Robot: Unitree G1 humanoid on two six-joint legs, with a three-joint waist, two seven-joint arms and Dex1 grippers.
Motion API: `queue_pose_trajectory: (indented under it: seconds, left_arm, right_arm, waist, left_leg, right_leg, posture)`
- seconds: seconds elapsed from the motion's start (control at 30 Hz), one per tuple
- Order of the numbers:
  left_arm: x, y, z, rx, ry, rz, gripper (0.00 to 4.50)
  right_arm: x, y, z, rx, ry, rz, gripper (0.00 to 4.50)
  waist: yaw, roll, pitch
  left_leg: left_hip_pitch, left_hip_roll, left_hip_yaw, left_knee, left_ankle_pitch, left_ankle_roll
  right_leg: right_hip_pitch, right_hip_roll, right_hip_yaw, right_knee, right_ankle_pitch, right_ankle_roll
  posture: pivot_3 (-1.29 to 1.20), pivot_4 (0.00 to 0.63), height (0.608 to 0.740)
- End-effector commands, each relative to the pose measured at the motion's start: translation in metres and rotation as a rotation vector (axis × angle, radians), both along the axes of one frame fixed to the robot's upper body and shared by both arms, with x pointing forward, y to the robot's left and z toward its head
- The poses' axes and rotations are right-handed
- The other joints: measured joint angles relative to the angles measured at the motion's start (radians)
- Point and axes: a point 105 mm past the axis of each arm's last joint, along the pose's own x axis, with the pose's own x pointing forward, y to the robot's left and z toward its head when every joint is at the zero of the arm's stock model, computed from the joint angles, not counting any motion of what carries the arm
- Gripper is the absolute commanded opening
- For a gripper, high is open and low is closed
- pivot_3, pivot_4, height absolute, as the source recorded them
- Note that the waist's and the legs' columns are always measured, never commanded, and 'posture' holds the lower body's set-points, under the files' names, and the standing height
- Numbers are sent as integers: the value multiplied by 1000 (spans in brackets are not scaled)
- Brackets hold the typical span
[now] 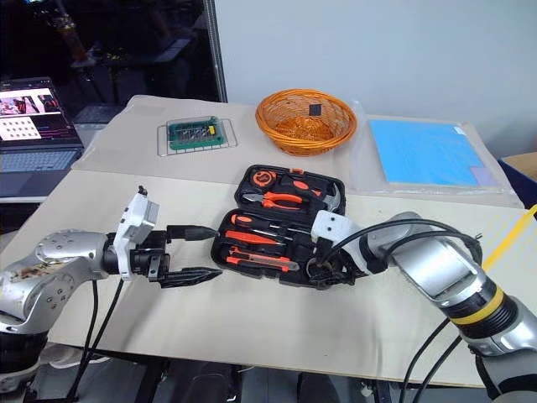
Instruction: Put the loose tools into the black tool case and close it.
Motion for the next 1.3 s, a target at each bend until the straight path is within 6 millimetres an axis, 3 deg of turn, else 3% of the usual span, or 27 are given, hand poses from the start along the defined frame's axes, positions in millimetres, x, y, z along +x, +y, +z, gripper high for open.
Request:
queue_pose_trajectory:
  seconds: [0.03,0.13,0.23,0.33,0.57,0.77,0.87,0.9,1.07,1.13,1.2,1.3]
  left_arm:
    - [35,7,14,-88,9,211,4500]
    - [61,4,17,-81,40,330,4500]
    - [90,1,11,-26,173,432,4500]
    - [114,-8,8,-18,231,471,4500]
    - [167,-15,-5,9,285,595,4500]
    - [187,-20,-14,-9,293,663,4500]
    - [189,-21,-18,-17,310,676,3767]
    - [188,-24,-18,-22,313,669,3216]
    - [189,-37,-16,-60,328,646,1613]
    - [189,-37,-14,-71,331,642,713]
    - [189,-37,-8,-118,343,625,119]
    - [187,-40,-1,-177,356,585,53]
  right_arm:
    - [6,-2,46,178,-134,-52,3319]
    - [27,-10,63,275,-221,-205,3319]
    - [58,-27,67,330,-236,-459,3319]
    - [79,-47,56,305,-172,-667,3319]
    - [118,-61,42,303,-127,-875,3319]
    - [136,-70,21,304,-52,-972,3319]
    - [141,-75,12,286,-41,-1006,2625]
    - [143,-76,10,282,-39,-1015,2134]
    - [147,-76,7,292,-25,-1014,646]
    - [147,-74,9,301,-23,-997,0]
    - [148,-71,14,324,-33,-972,0]
    - [151,-66,21,362,-63,-935,0]
  waist:
    - [2,0,0]
    - [6,-1,0]
    - [5,-2,0]
    - [6,-1,0]
    - [0,-2,1]
    - [-7,-2,1]
    - [-17,-2,1]
    - [-18,-2,1]
    - [-17,-2,1]
    - [-17,-2,1]
    - [-17,-2,1]
    - [-20,-1,1]
  left_leg:
    - [0,0,0,0,0,0]
    - [0,0,-3,3,1,1]
    - [1,-1,-4,6,1,1]
    - [2,-2,-4,6,1,1]
    - [-6,-3,-4,4,1,1]
    - [-10,-5,-4,4,1,2]
    - [-10,-5,-4,4,1,2]
    - [-10,-5,-4,4,1,2]
    - [-9,-5,-5,4,3,1]
    - [-9,-5,-6,4,3,1]
    - [-9,-5,-6,4,3,1]
    - [-9,-5,-6,4,3,1]
  right_leg:
    - [0,0,0,0,0,0]
    - [2,1,-1,1,1,2]
    - [4,1,-1,1,2,3]
    - [5,1,-1,1,2,3]
    - [-2,1,-1,3,3,4]
    - [-4,-1,-2,0,4,6]
    - [-4,-1,-2,0,4,6]
    - [-4,-1,-2,1,4,7]
    - [-3,-1,-2,2,6,8]
    - [-2,-1,-2,1,6,8]
    - [-2,-1,-2,1,6,8]
    - [-2,-1,-2,1,6,8]
  posture:
    - [0,150,740]
    - [0,150,740]
    - [0,150,740]
    - [0,150,740]
    - [0,150,740]
    - [0,150,740]
    - [0,150,740]
    - [0,150,740]
    - [0,150,740]
    - [0,150,740]
    - [0,150,740]
    - [0,150,740]
